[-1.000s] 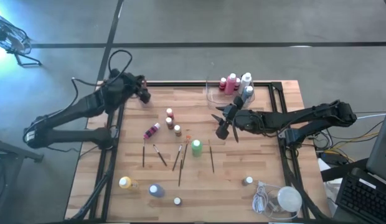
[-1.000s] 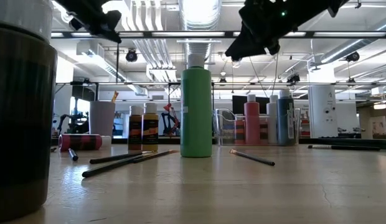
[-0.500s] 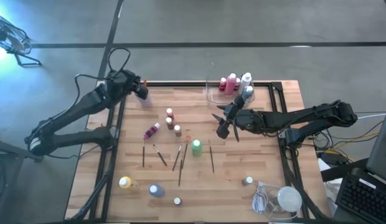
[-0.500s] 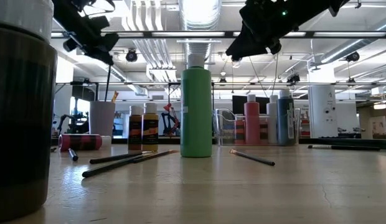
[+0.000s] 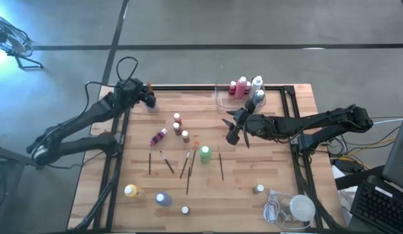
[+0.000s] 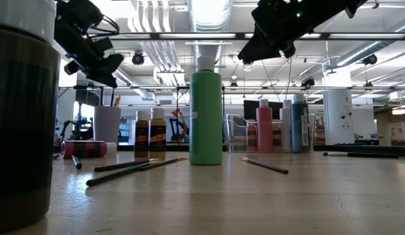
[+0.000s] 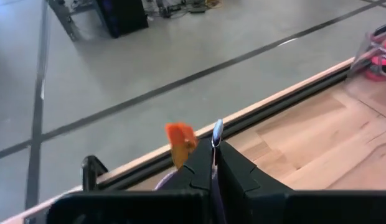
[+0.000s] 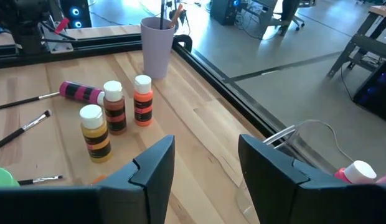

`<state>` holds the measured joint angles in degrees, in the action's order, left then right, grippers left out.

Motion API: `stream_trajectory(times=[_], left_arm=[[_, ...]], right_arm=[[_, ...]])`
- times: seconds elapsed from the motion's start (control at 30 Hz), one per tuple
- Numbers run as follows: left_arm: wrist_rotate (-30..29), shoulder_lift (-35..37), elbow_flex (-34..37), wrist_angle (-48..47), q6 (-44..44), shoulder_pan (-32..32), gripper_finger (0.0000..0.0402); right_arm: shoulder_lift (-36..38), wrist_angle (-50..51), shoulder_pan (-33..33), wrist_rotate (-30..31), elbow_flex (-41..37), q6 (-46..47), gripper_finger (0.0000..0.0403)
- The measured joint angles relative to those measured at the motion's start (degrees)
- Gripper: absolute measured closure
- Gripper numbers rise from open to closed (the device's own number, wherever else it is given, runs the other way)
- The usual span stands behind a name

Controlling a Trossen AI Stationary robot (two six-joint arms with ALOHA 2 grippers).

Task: Pick & Place Paint Supplies
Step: Put the silver paint brush into the violet cup

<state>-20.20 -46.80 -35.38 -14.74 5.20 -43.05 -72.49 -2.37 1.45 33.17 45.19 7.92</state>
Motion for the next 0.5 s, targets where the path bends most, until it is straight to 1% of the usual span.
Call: stream_trajectory(times=[0.23, 0.5], left_arm=[[4.2, -0.4, 2.8, 2.3, 1.2, -2.3, 0.0392], [5.2, -0.8, 5.5, 4.0, 2.3, -2.8, 0.0392]], right_arm=[[0.0, 0.0, 0.0, 0.0, -0.1, 0.1, 0.0215], [0.0, 0.0, 0.0, 0.0, -0.4, 0.5, 0.0202]])
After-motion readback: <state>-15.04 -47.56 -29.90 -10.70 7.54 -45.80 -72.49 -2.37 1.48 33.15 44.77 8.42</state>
